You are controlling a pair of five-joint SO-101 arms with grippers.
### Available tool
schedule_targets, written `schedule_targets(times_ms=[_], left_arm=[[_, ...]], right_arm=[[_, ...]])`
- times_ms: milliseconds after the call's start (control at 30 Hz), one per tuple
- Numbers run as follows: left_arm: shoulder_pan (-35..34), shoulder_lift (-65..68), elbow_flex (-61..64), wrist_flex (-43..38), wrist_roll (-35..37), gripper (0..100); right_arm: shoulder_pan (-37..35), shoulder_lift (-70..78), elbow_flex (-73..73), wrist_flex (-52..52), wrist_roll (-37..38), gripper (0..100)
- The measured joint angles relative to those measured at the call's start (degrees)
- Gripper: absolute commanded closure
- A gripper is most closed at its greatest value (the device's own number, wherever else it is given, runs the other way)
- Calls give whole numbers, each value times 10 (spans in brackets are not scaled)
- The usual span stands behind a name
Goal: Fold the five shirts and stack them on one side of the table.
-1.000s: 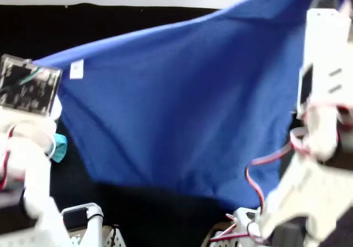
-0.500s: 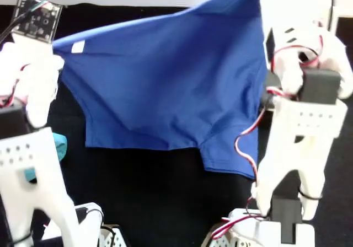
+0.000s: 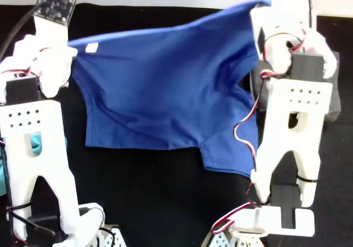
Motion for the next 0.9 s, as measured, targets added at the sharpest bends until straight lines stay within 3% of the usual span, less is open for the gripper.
schedule_targets(times_ms=[333,600,900], left_arm=[[1,104,-23,-6,0,991],[1,193,-23,-84,0,991],[1,293,-23,-142,0,991]], right_arm=[[0,69,-27,-35,0,992],[0,174,-26,-138,0,992],[0,324,-26,-193,105,992]])
